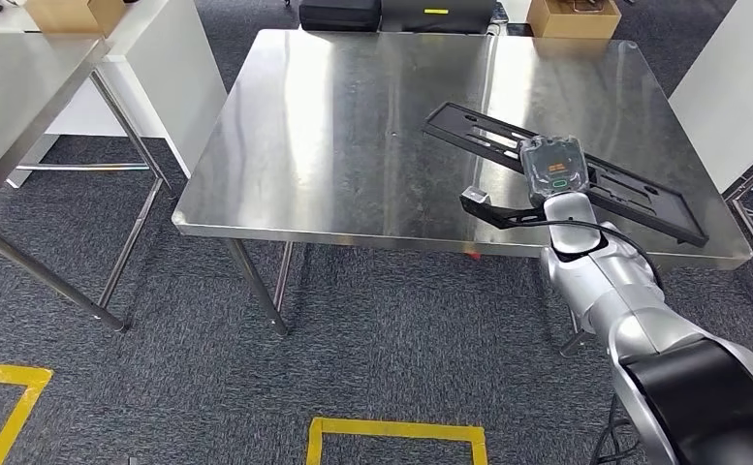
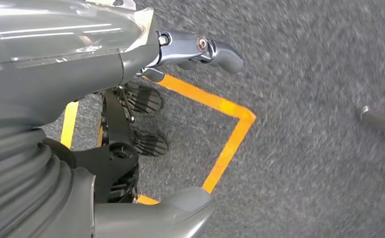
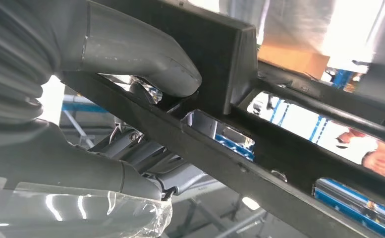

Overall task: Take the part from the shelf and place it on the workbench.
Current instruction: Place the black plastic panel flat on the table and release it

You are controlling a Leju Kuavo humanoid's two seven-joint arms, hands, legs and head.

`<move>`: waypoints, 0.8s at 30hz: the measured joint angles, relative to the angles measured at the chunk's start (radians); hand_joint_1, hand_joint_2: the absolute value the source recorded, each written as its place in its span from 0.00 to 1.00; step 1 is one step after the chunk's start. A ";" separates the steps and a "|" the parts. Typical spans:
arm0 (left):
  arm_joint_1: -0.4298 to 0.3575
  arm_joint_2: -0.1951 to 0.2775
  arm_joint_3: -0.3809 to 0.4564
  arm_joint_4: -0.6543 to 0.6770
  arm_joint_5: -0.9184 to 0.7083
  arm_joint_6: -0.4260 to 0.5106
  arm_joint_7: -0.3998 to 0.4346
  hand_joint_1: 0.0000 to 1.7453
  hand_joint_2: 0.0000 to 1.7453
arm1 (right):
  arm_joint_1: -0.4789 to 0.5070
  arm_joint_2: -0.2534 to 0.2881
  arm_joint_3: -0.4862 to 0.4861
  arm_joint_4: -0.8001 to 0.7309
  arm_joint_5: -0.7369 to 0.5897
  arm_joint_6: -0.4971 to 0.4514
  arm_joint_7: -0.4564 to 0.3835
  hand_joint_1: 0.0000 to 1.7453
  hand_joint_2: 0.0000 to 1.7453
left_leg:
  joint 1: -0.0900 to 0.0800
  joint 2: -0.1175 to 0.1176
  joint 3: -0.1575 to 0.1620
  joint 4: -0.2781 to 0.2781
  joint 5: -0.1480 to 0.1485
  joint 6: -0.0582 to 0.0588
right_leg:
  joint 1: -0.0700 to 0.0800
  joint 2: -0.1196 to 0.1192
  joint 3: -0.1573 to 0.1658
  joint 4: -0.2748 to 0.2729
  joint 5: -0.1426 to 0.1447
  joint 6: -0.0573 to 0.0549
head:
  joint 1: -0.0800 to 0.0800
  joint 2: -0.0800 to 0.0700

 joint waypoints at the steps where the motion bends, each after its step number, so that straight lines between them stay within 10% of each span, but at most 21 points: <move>1: 0.000 0.000 0.001 0.000 0.000 -0.001 -0.002 0.00 1.00 | -0.001 0.000 0.000 0.000 0.000 0.000 0.000 1.00 1.00 | 0.002 0.001 -0.034 0.056 -0.011 -0.006 | 0.000 0.001 0.006 0.000 -0.005 -0.006 | 0.000 0.000; 4: 0.007 0.000 0.005 0.000 0.002 -0.002 -0.007 0.00 1.00 | 0.003 0.003 -0.001 -0.001 0.001 0.000 0.001 1.00 1.00 | 0.006 0.003 -0.168 0.223 -0.075 -0.019 | 0.002 0.005 0.025 0.000 -0.027 -0.015 | -0.002 0.000; 6: 0.013 0.000 0.008 0.000 0.005 -0.004 -0.010 0.00 1.00 | 0.008 0.004 -0.001 -0.001 0.001 0.002 -0.001 1.00 1.00 | 0.007 0.003 -0.198 0.201 -0.058 -0.015 | 0.004 0.008 0.047 0.000 -0.045 -0.014 | -0.003 0.000; 9: 0.017 0.002 0.012 0.000 0.008 -0.008 -0.011 0.00 1.00 | 0.007 0.005 -0.002 -0.001 0.001 0.005 -0.002 1.00 1.00 | -0.001 0.000 -0.150 0.011 0.086 0.013 | 0.010 0.010 0.082 -0.002 -0.072 -0.009 | -0.002 0.000; 11: 0.019 0.004 0.013 0.000 0.008 -0.010 -0.012 0.00 1.00 | 0.005 0.006 -0.003 -0.001 0.001 0.005 -0.003 1.00 1.00 | -0.009 -0.006 -0.124 -0.057 0.128 0.030 | 0.015 0.014 0.097 -0.004 -0.084 0.001 | -0.002 0.000; 15: 0.019 0.005 0.018 0.000 0.010 -0.012 -0.013 0.00 1.00 | 0.001 0.006 -0.005 -0.005 0.001 0.006 -0.005 1.00 1.00 | -0.009 -0.006 -0.079 -0.084 0.122 0.052 | 0.020 0.013 0.093 0.039 -0.097 0.024 | 0.000 0.000; 20: 0.023 0.004 0.024 0.000 0.013 -0.014 -0.016 0.00 1.00 | 0.006 0.004 -0.007 -0.006 0.001 0.008 -0.009 1.00 1.00 | -0.007 -0.009 -0.039 -0.086 0.089 0.056 | 0.013 0.009 -0.083 0.286 -0.178 0.026 | 0.003 0.000; 22: 0.027 0.003 0.025 0.000 0.015 -0.014 -0.016 0.00 1.00 | 0.011 0.004 -0.007 -0.006 0.001 0.010 -0.012 1.00 1.00 | -0.007 -0.013 -0.016 -0.085 0.070 0.051 | 0.008 0.008 -0.090 0.222 -0.142 0.043 | 0.004 0.000; 24: 0.028 0.002 0.027 0.000 0.016 -0.014 -0.016 0.00 1.00 | 0.012 0.005 -0.007 -0.005 0.001 0.012 -0.013 1.00 1.00 | -0.008 -0.015 0.008 -0.082 0.046 0.043 | 0.006 0.003 -0.061 0.079 -0.045 0.061 | 0.005 0.000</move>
